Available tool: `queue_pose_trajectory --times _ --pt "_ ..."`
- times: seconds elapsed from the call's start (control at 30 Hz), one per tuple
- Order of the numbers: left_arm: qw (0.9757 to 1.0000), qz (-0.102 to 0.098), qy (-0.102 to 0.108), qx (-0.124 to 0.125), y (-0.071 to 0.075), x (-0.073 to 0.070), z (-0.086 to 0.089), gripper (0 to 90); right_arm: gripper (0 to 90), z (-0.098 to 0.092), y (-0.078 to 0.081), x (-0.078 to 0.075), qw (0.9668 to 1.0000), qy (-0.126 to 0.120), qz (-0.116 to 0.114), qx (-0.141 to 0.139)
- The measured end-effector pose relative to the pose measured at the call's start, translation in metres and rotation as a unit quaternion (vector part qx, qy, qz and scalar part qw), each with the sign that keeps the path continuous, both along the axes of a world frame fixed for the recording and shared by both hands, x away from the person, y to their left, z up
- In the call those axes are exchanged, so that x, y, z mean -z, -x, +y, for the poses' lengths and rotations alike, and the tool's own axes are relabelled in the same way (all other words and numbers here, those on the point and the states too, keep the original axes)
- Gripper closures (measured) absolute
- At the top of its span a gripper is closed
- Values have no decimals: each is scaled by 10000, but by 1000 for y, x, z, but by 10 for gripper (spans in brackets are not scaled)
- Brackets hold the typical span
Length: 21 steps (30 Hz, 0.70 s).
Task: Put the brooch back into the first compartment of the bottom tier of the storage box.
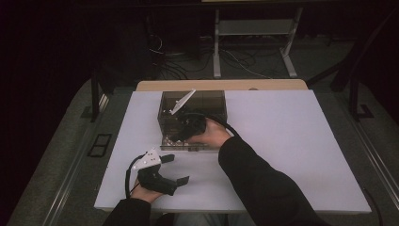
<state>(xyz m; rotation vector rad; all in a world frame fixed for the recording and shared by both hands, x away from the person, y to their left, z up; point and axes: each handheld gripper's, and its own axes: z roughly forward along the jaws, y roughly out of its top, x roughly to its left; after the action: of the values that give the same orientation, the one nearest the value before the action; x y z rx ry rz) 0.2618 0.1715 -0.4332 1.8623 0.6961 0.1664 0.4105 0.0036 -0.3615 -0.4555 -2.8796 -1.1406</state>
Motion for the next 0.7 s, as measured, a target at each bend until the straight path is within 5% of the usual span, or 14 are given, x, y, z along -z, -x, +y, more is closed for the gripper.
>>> queue_pose_trajectory --times 0.7 --pt "10000 20 -11 17 0 0 -1 0 69 -57 20 -13 9983 -41 175 557"
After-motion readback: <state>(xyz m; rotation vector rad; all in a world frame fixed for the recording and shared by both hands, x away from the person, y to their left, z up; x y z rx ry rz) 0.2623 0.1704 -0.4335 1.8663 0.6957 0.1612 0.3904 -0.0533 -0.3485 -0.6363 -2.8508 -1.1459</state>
